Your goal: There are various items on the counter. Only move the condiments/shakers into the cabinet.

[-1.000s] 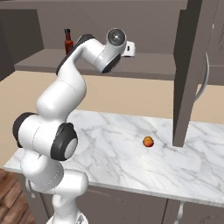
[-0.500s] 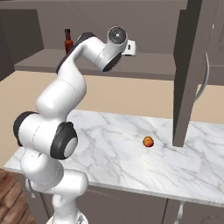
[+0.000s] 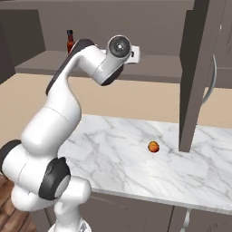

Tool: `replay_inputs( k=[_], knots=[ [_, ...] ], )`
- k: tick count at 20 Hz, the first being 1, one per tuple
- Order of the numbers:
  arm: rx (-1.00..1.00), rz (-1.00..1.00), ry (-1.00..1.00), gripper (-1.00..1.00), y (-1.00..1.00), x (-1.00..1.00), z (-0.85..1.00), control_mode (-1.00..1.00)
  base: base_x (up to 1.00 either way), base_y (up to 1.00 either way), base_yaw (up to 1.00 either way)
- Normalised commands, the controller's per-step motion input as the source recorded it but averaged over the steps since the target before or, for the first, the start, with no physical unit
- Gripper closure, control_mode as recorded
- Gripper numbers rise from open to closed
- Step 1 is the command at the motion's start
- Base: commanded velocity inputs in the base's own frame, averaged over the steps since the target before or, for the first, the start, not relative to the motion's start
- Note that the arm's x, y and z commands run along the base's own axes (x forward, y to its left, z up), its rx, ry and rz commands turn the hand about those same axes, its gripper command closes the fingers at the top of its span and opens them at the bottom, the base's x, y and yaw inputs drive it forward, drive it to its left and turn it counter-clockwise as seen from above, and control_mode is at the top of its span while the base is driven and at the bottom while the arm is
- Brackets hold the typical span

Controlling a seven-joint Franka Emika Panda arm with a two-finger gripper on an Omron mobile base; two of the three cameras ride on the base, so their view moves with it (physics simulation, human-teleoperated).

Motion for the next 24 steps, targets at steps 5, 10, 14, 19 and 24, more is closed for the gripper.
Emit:
replay_inputs(
  k=[5, 10, 14, 19, 24],
  knots=[
    [0.0, -0.02, -0.24, -1.0, 0.36, -1.0, -0.46, -1.0, 0.0, 0.0, 0.0],
    [0.0, -0.03, -0.09, -1.0, 0.61, -1.0, -0.68, -1.0, 0.0, 0.0, 0.0],
    [0.0, -0.02, -0.08, -1.0, 0.67, -1.0, -0.68, -1.0, 0.0, 0.0, 0.0],
    [0.01, -0.06, 0.02, -1.0, 0.18, -0.41, -0.22, -1.0, 0.0, 0.0, 0.0],
    [-0.01, 0.03, -0.01, -1.0, 0.03, -0.1, 0.0, -1.0, 0.0, 0.0, 0.0]
  ],
)
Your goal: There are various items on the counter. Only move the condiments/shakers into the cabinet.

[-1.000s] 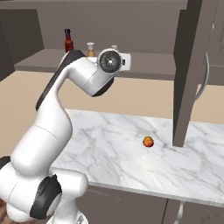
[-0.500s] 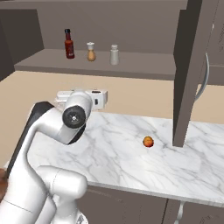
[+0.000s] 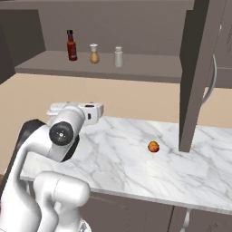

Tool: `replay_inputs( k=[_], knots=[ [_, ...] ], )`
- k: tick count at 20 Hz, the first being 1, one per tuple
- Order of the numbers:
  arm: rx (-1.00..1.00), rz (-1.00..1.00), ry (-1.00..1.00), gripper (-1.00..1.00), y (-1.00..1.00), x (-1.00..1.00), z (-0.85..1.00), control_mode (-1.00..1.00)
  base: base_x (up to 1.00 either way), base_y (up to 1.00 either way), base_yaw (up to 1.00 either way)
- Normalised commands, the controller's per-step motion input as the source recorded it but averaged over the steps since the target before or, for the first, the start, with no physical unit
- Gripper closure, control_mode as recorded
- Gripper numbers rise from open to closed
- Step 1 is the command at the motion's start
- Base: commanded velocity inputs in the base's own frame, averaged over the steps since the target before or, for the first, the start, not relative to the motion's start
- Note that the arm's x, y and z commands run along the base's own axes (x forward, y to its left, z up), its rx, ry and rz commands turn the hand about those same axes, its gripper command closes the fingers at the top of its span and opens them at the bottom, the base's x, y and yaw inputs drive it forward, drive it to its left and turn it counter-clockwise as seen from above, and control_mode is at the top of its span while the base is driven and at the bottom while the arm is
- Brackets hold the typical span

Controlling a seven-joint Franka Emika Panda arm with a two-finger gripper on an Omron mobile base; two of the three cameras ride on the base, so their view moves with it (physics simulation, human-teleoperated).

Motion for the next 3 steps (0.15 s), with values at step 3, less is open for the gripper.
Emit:
replay_inputs(
  k=[3],
  knots=[
    [-0.09, 0.24, -0.16, -1.0, 0.22, -0.93, 0.0, -1.0, 0.0, 0.0, 0.0]
  ],
)
